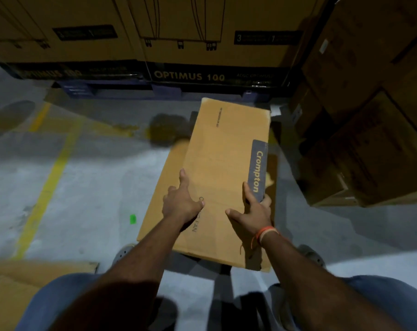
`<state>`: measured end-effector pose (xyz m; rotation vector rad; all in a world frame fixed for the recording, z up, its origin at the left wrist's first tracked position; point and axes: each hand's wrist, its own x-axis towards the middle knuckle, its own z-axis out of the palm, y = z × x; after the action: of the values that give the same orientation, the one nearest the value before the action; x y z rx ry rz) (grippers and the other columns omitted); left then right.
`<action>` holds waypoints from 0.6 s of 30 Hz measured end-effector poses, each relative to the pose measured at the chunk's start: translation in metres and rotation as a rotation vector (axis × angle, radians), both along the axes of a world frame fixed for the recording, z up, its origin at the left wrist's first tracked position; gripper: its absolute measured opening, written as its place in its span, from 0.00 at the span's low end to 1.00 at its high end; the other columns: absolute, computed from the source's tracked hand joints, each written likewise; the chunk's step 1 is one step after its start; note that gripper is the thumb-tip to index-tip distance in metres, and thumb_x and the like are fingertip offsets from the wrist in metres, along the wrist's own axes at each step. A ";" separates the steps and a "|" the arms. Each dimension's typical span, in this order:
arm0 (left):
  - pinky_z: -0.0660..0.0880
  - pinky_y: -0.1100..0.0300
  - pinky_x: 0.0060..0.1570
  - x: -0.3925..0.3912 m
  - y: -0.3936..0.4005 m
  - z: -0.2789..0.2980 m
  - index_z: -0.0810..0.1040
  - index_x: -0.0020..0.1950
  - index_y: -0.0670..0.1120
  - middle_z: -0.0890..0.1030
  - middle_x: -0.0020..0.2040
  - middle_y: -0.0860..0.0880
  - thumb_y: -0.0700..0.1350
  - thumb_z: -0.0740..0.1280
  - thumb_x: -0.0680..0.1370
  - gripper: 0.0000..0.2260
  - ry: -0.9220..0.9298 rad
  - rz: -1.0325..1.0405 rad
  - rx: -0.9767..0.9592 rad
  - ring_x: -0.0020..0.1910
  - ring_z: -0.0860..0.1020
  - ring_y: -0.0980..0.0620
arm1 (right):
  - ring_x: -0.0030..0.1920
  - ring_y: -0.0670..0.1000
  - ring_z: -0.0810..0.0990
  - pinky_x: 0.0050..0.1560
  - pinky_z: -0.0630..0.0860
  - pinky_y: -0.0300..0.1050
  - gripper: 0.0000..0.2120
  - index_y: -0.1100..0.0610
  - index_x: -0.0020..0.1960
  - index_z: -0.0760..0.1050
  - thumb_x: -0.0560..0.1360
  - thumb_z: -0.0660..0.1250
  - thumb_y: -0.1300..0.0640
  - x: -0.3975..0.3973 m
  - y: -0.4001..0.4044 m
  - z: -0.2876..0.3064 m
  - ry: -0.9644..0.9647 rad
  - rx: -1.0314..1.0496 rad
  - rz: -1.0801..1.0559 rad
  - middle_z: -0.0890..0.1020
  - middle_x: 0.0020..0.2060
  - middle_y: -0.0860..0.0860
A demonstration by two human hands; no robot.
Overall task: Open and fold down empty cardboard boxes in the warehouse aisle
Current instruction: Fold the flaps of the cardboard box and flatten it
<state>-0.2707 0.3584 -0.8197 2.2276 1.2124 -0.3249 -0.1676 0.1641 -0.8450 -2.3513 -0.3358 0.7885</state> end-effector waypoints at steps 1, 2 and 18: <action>0.74 0.46 0.62 -0.004 0.000 0.008 0.33 0.80 0.63 0.70 0.69 0.40 0.62 0.73 0.74 0.52 0.008 0.021 0.034 0.67 0.72 0.38 | 0.72 0.63 0.65 0.76 0.60 0.51 0.50 0.36 0.79 0.53 0.64 0.74 0.32 0.002 0.005 0.000 0.011 0.036 0.016 0.56 0.73 0.57; 0.74 0.45 0.63 -0.006 -0.001 0.015 0.33 0.80 0.63 0.69 0.70 0.40 0.62 0.72 0.74 0.52 0.013 0.041 0.068 0.68 0.71 0.38 | 0.72 0.63 0.65 0.76 0.58 0.51 0.50 0.36 0.79 0.54 0.63 0.74 0.32 0.004 0.008 0.000 0.035 0.080 0.026 0.56 0.73 0.57; 0.60 0.50 0.76 0.049 -0.067 0.045 0.68 0.78 0.59 0.58 0.81 0.47 0.51 0.72 0.77 0.30 -0.400 -0.429 -0.195 0.79 0.56 0.44 | 0.79 0.59 0.53 0.74 0.56 0.65 0.32 0.35 0.78 0.59 0.77 0.67 0.41 0.027 -0.020 0.064 -0.314 -0.030 0.067 0.50 0.81 0.54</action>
<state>-0.2213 0.2917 -0.7749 2.2248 0.4718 -0.1413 -0.1406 0.1442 -0.7808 -2.5035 -0.5408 0.4544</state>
